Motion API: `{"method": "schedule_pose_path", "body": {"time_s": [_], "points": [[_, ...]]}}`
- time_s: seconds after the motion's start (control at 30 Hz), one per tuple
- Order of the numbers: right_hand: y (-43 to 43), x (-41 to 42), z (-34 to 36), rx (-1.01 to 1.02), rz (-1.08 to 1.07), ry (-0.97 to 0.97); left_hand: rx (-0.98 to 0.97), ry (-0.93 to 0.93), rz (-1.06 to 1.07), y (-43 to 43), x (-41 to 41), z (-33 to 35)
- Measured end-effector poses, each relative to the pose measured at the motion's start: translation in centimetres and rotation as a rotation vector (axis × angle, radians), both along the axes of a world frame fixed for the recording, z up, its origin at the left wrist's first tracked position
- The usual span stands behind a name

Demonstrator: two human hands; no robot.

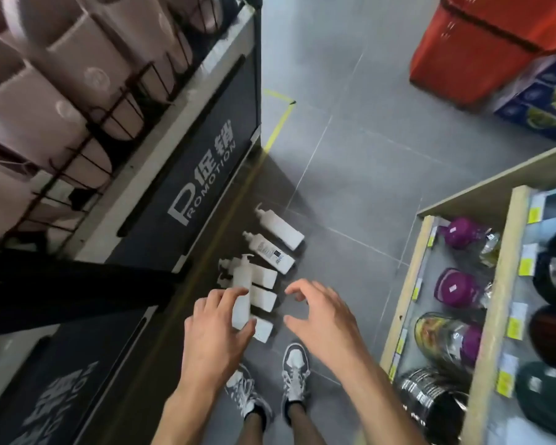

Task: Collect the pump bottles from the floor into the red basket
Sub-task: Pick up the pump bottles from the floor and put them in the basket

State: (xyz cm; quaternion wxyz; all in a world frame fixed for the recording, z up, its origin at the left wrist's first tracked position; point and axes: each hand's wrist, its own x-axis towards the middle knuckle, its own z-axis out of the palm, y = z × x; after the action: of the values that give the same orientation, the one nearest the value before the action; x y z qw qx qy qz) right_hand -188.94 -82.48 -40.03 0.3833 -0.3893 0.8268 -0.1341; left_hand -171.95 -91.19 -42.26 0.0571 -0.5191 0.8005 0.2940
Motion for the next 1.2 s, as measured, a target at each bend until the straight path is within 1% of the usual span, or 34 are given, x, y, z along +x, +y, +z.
{"method": "schedule_pose_path", "body": {"time_s": [0.13, 0.3, 0.47, 0.6, 0.8, 0.9, 1.07, 1.2], "points": [[0.2, -1.3, -8.7, 0.063, -0.028, -0.016, 0.013, -0.099, -0.027, -1.7, 0.6, -8.6], [0.8, -1.7, -17.7, 0.135, -0.035, -0.026, 0.008, -0.202, -0.032, -2.8, 2.6, -16.7], [0.3, -1.0, -25.3, 0.169, -0.014, -0.05, 0.051, -0.254, 0.024, -3.4, 2.7, -23.5], [0.0, -0.3, -31.0, 0.181, 0.008, -0.053, 0.121, -0.272, 0.046, -4.0, 2.1, -29.6], [0.6, -0.2, -39.0, 0.172, 0.048, -0.01, 0.194, -0.302, 0.038, -4.9, 0.5, -39.0], [1.1, -0.3, -42.2, 0.155, 0.054, 0.026, 0.206, -0.28, 0.109, -5.3, -0.3, -43.1], [1.8, 0.5, -47.2, 0.15, 0.028, 0.034, 0.254, -0.23, 0.321, -4.9, -1.7, -49.2], [1.9, 2.1, -51.0, 0.152, 0.006, 0.008, 0.318, -0.255, 0.386, -4.4, -2.0, -53.7]]}}
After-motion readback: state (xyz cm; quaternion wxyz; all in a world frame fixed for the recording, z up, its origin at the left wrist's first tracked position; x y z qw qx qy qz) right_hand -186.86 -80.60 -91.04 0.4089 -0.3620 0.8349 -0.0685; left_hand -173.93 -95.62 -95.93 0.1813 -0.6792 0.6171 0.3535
